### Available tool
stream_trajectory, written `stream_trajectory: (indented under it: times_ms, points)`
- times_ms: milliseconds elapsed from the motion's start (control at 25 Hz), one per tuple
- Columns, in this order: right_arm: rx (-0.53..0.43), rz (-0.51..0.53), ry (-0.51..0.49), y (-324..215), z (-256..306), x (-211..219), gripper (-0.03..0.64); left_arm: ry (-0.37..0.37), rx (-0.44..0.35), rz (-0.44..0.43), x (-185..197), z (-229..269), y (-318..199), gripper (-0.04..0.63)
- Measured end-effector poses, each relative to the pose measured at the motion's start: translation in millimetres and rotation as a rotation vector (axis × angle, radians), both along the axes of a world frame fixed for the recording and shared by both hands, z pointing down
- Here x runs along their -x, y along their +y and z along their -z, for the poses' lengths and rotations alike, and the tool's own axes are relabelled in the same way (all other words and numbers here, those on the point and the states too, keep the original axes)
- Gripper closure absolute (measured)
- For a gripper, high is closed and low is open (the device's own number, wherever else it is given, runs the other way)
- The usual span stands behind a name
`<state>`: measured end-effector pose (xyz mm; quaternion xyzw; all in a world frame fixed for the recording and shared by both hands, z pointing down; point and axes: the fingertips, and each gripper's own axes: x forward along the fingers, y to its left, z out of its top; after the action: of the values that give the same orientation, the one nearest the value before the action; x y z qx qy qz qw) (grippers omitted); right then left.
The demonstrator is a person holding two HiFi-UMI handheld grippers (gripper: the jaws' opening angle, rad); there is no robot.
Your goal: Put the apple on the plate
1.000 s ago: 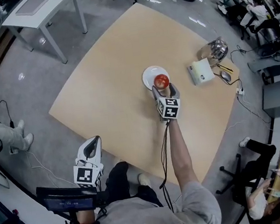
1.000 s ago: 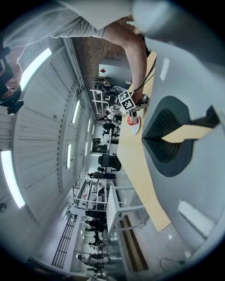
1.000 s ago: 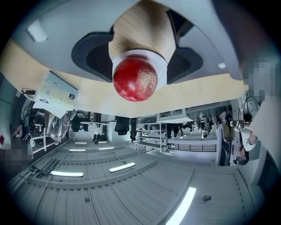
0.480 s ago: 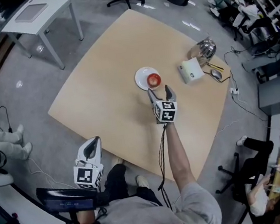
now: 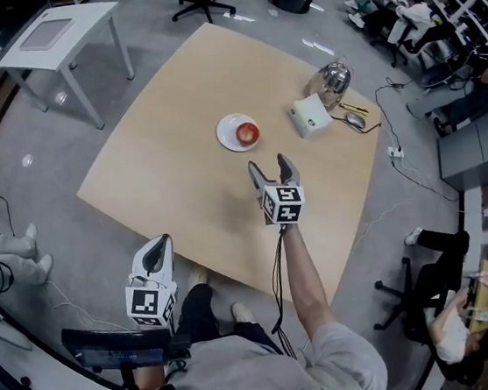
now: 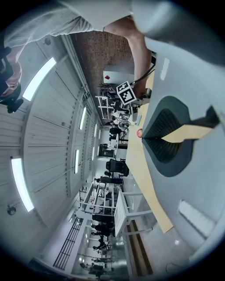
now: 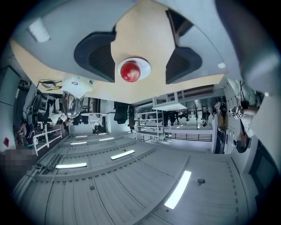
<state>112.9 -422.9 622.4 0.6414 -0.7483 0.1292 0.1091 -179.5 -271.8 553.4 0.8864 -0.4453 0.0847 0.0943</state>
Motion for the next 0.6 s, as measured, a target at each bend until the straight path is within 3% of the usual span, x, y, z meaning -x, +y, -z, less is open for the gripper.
stream_trajectory:
  times_ms: [600]
  points:
    - [-0.087,-0.04,-0.063,112,62,-22,0.301,0.006,-0.066,-0.044,-44,42,59,0.577]
